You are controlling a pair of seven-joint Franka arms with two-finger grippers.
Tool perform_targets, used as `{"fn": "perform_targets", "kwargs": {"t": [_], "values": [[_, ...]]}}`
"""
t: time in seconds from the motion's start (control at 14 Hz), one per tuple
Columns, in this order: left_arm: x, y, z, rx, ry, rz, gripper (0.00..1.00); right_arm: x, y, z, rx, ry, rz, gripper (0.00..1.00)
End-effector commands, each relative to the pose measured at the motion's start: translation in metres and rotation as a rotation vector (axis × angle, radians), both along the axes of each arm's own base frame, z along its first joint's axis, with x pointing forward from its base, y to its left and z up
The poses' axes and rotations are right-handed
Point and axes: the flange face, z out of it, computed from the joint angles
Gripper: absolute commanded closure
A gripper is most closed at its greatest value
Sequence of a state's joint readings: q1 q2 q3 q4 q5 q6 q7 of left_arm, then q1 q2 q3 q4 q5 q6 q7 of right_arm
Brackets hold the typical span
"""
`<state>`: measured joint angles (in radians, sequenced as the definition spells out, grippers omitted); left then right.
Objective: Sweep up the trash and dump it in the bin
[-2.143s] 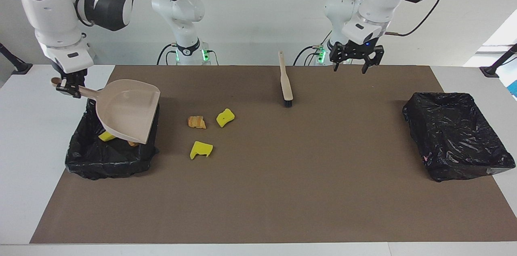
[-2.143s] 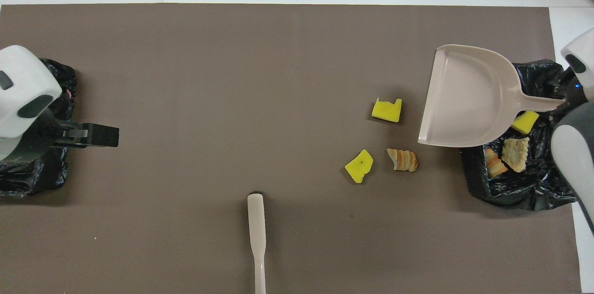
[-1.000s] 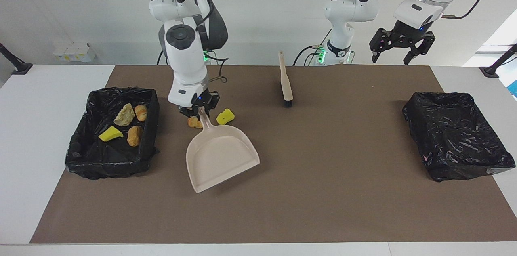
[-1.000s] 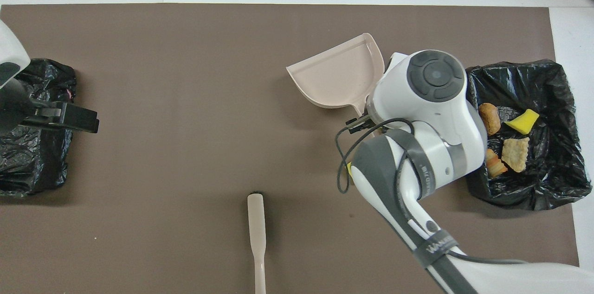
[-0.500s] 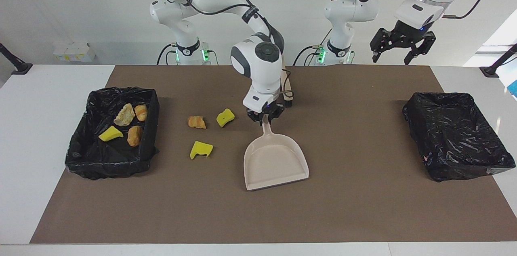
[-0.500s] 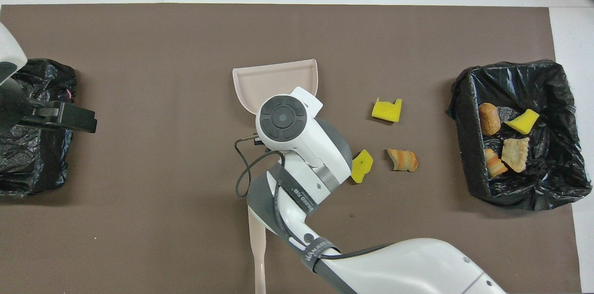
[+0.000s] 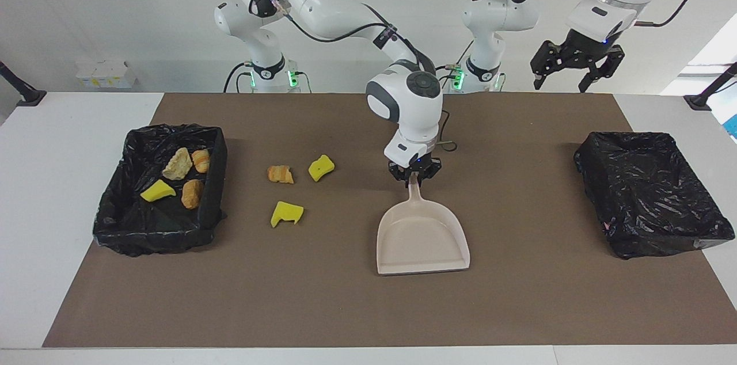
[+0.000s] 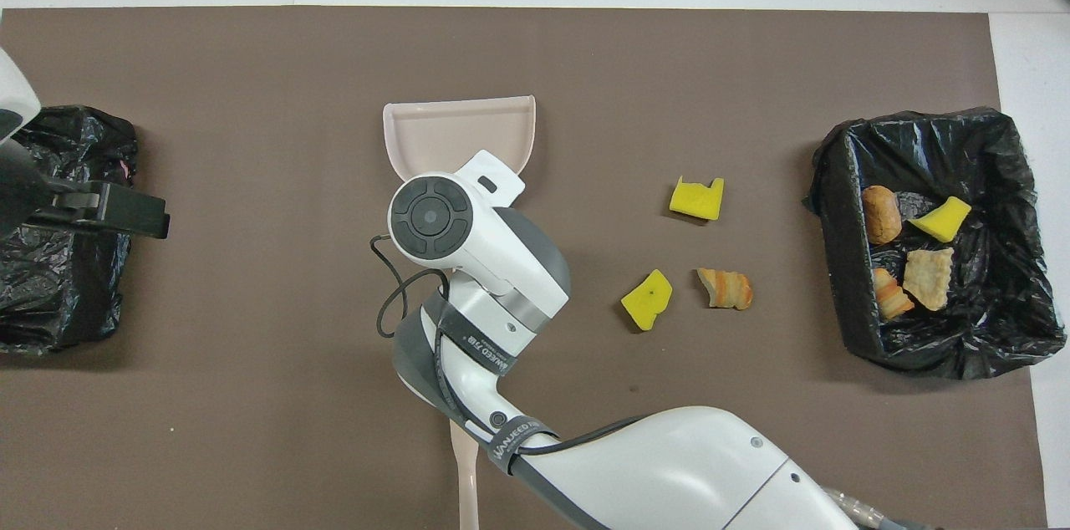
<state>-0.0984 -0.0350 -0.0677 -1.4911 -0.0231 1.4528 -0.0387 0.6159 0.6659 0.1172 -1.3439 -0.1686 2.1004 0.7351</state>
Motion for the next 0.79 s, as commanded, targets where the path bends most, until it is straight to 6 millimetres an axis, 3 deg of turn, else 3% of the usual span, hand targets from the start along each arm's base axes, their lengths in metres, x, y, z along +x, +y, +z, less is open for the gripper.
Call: {"fn": "perform_targets", "kwargs": {"t": [0.0, 0.21, 0.71], "values": [[0.0, 0.003, 0.005, 0.011, 0.004, -0.005, 0.0, -0.019, -0.011, 0.023, 0.021, 0.046, -0.021, 0.0], [0.0, 0.003, 0.005, 0.011, 0.004, -0.005, 0.0, -0.075, -0.005, 0.032, 0.045, 0.129, -0.039, 0.0], [0.0, 0.003, 0.005, 0.013, 0.004, -0.005, 0.0, -0.233, 0.007, 0.012, -0.016, 0.261, -0.04, 0.0]]}}
